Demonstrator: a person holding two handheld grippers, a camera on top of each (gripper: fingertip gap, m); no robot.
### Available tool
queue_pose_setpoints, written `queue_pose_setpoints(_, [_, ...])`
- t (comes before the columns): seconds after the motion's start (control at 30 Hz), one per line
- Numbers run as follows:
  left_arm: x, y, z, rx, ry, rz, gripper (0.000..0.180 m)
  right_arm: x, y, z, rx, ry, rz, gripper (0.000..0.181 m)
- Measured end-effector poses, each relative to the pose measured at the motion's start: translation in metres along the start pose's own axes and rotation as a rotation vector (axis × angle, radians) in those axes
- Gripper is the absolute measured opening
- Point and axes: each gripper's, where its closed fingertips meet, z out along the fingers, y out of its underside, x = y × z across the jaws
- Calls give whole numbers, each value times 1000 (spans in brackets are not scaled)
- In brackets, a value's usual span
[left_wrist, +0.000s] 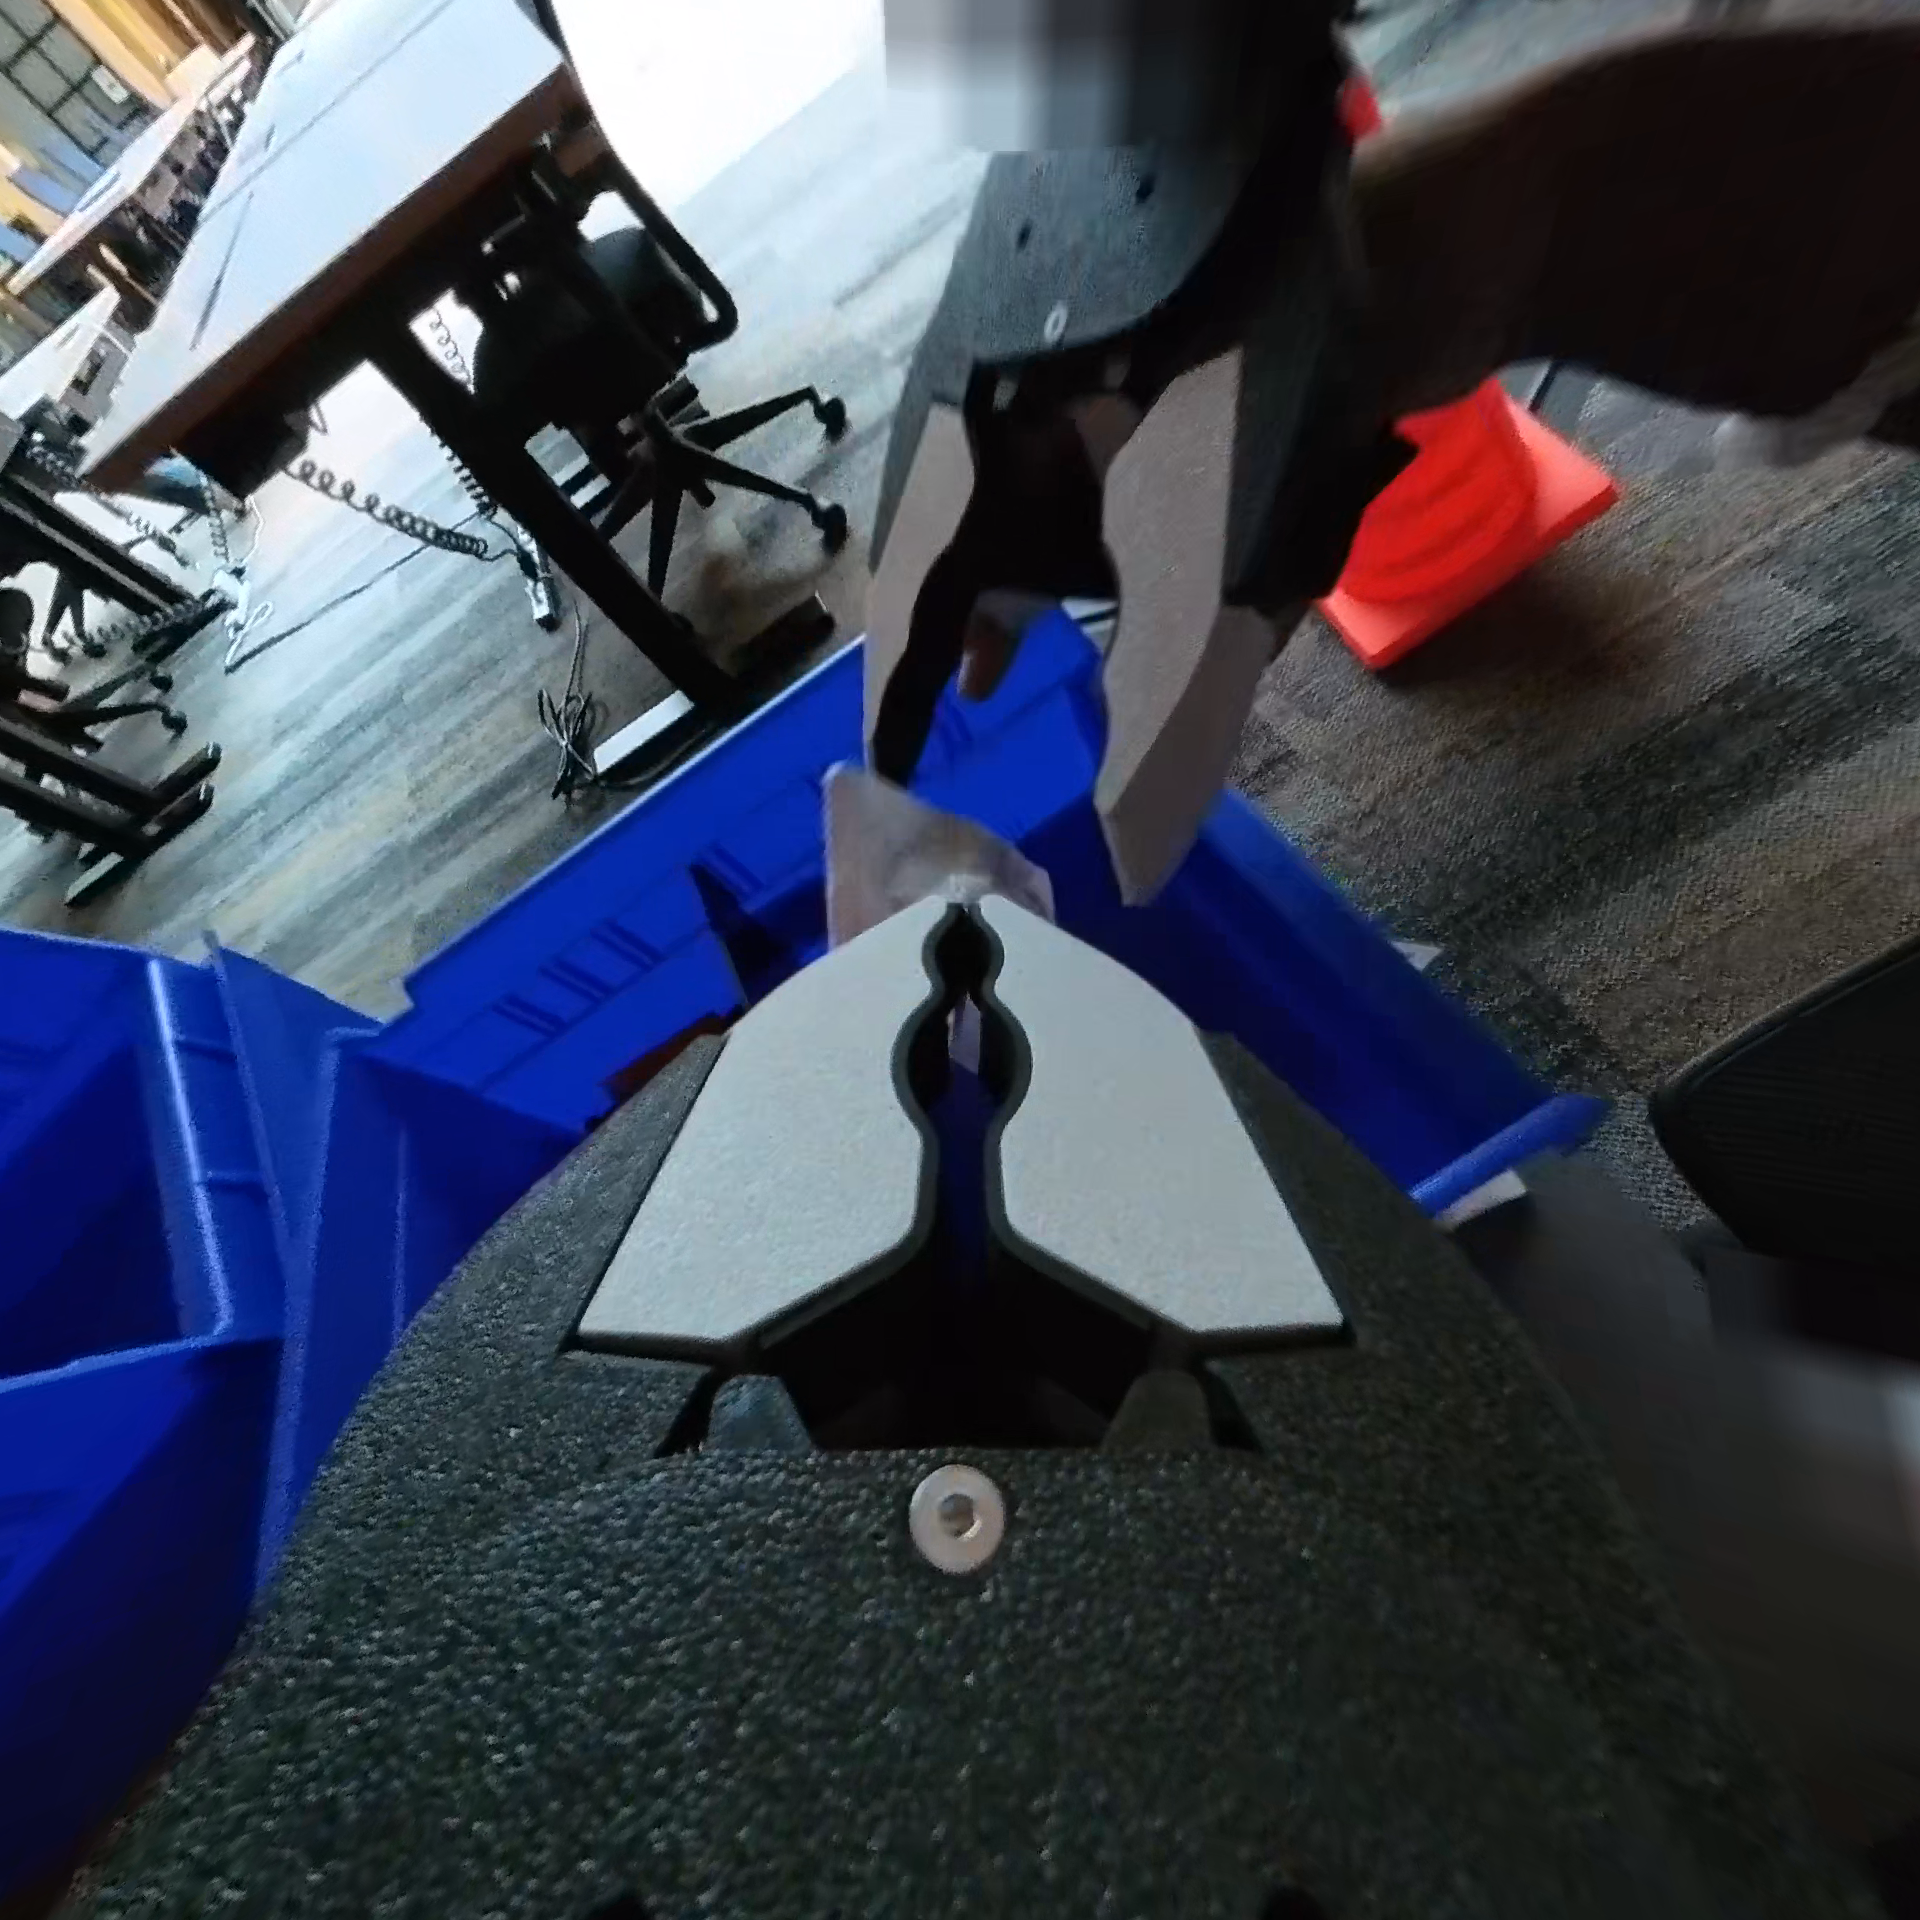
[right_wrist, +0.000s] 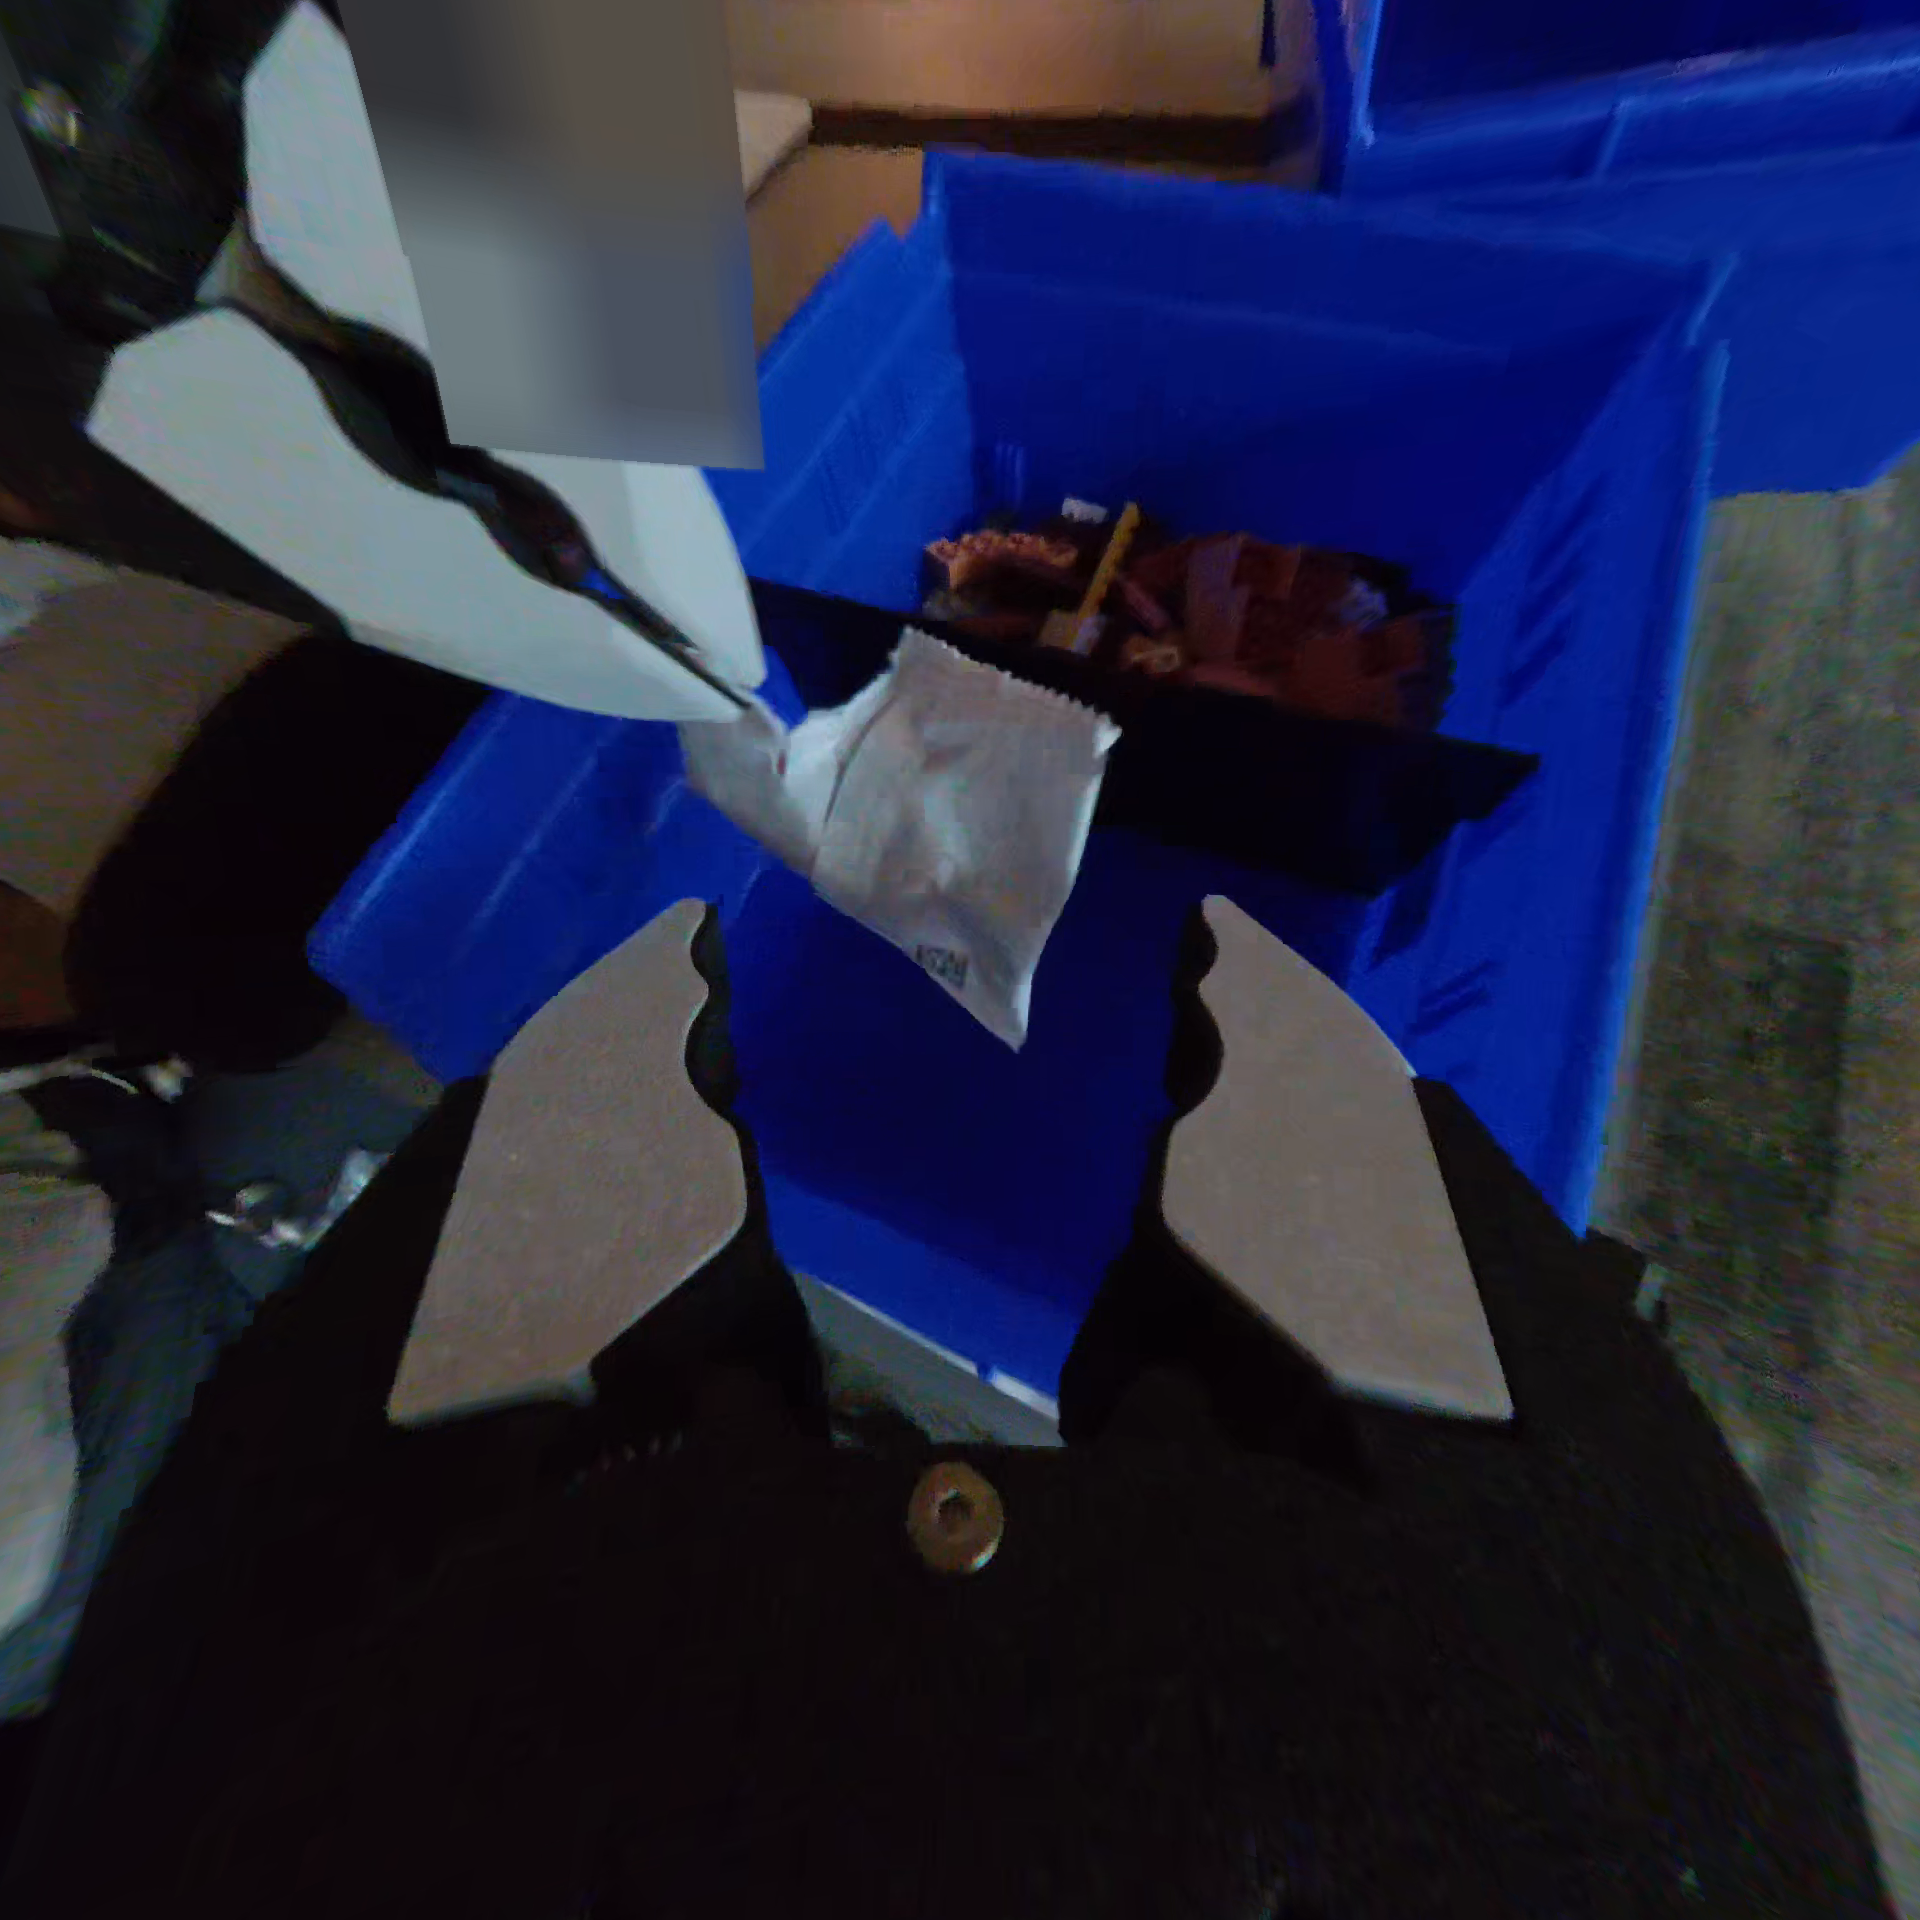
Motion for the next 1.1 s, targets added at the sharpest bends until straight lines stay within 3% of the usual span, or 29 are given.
queue_pose_setpoints(0.13, [0, -11, -6, 43, 8, 52, 0, -10, -13, 2, 168, -221, 164, 85])
queue_pose_setpoints(0.27, [1, -16, -5, 77, 16, 61, 0, -20, -30, -2, 321, -385, 207, 44])
queue_pose_setpoints(0.4, [-4, -14, -6, 90, -9, 38, 0, -21, -30, -8, 353, -348, 115, 7])
queue_pose_setpoints(0.43, [-4, -14, -6, 93, -9, 35, 0, -20, -30, -8, 346, -337, 120, 8])
queue_pose_setpoints(0.53, [-4, -14, -4, 98, -20, 40, 0, -27, -28, -5, 308, -371, 148, 34])
queue_pose_setpoints(0.87, [-12, -7, -4, 50, -71, 50, 1, -22, -28, 3, 327, -244, 11, 1])
queue_pose_setpoints(1.03, [-11, 14, -3, -80, -28, 12, 39, -22, -31, -4, 347, -197, -33, 0])
queue_pose_setpoints(1.1, [-7, 16, -4, -86, 18, -23, 40, -21, -35, -11, 383, -206, -27, 0])
